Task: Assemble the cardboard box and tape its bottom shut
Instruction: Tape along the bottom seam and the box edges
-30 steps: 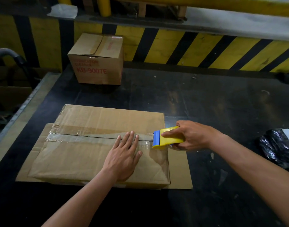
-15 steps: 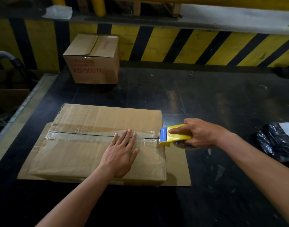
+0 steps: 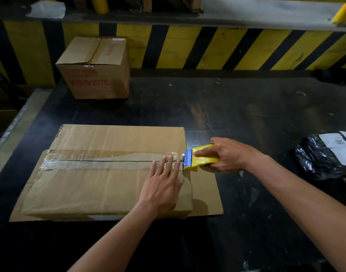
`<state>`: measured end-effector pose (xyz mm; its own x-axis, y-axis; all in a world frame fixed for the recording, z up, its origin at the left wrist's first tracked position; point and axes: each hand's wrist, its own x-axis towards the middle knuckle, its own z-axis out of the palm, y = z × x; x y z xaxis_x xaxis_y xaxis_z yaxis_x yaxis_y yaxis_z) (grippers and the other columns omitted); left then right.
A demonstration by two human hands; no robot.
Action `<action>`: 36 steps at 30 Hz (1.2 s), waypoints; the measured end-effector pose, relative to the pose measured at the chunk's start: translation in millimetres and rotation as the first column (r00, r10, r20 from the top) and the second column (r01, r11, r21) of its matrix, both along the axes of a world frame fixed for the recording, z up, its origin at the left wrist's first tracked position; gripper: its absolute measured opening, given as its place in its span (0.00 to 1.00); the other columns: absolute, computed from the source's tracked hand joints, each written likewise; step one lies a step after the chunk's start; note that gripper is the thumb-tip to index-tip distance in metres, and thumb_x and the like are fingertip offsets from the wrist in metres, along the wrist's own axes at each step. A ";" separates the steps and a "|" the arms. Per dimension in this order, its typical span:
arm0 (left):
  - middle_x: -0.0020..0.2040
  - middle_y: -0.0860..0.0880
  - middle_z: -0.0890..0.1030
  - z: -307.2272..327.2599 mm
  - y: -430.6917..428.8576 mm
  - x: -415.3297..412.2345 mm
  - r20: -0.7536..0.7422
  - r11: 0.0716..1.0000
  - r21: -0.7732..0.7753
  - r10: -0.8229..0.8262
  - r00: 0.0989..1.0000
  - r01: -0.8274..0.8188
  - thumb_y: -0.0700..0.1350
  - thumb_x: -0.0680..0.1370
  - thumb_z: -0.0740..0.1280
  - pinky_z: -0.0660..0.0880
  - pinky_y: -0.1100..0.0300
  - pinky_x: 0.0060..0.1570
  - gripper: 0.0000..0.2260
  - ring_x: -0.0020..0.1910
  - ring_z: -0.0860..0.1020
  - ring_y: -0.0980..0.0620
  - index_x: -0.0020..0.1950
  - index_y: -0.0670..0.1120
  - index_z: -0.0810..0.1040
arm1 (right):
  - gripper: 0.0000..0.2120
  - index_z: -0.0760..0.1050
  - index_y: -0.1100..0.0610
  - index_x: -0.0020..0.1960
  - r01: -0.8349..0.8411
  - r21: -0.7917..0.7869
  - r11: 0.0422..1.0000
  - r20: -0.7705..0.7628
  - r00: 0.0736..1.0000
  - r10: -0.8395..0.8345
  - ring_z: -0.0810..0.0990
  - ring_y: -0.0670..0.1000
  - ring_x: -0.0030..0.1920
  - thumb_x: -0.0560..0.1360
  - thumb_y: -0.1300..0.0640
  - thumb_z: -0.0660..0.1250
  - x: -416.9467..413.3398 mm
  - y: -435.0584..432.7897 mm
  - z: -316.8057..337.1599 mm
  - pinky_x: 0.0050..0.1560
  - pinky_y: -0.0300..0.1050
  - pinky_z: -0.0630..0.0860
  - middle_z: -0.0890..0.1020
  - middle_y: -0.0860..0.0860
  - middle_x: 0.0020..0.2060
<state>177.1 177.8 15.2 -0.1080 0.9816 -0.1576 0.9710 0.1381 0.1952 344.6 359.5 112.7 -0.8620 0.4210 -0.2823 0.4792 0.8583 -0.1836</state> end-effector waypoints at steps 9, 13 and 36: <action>0.83 0.45 0.43 -3.0 1.4 3.8 -0.029 0.999 0.025 0.034 0.999 -0.033 0.59 0.82 0.41 0.38 0.43 0.79 0.32 0.82 0.39 0.44 0.83 0.47 0.45 | 0.25 0.64 0.30 0.71 0.017 -0.040 0.999 0.039 0.999 -0.015 0.69 0.47 0.46 0.76 0.41 0.66 3.1 4.1 -0.6 0.46 0.44 0.67 0.70 0.48 0.47; 0.83 0.46 0.40 -3.7 11.6 5.3 -0.012 0.999 0.034 -0.002 1.000 0.002 0.57 0.80 0.37 0.37 0.47 0.80 0.33 0.81 0.37 0.48 0.83 0.45 0.40 | 0.25 0.65 0.31 0.71 0.012 -0.030 0.999 0.029 1.000 -0.011 0.70 0.47 0.46 0.76 0.41 0.66 2.4 6.1 -2.2 0.47 0.45 0.68 0.70 0.48 0.47; 0.83 0.50 0.43 -11.7 9.1 -0.5 -0.006 0.994 0.110 0.016 1.000 -0.015 0.58 0.83 0.43 0.36 0.53 0.79 0.30 0.81 0.37 0.54 0.83 0.47 0.43 | 0.26 0.64 0.28 0.71 -0.012 -0.091 0.996 -0.006 1.000 0.011 0.68 0.46 0.46 0.75 0.40 0.67 30.1 20.2 -8.8 0.47 0.43 0.70 0.68 0.45 0.46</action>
